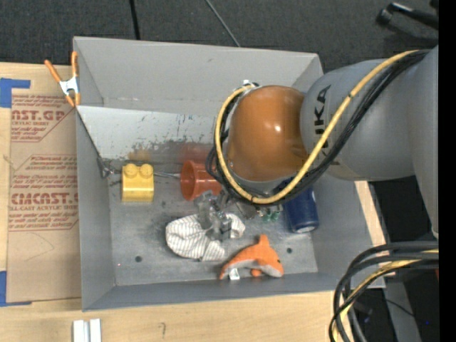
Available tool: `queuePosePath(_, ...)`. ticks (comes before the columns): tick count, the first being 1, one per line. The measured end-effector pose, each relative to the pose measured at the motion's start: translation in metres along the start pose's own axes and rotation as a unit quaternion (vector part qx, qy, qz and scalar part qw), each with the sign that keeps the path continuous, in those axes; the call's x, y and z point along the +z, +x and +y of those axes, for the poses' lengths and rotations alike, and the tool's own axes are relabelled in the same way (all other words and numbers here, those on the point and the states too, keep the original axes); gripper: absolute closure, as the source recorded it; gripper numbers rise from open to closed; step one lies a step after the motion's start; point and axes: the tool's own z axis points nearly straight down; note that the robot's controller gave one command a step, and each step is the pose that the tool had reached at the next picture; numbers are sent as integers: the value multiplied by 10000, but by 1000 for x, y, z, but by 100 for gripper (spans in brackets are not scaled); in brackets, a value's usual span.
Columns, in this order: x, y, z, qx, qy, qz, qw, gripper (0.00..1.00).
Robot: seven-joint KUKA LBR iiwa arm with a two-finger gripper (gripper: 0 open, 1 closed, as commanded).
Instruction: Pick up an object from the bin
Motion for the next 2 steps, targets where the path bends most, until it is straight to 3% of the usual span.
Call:
queuePosePath(1, 0, 0, 0, 1, -1, 1, 10000, 100)
queuePosePath(2, -106, -14, -1, -42, 6, -11, 10000, 100)
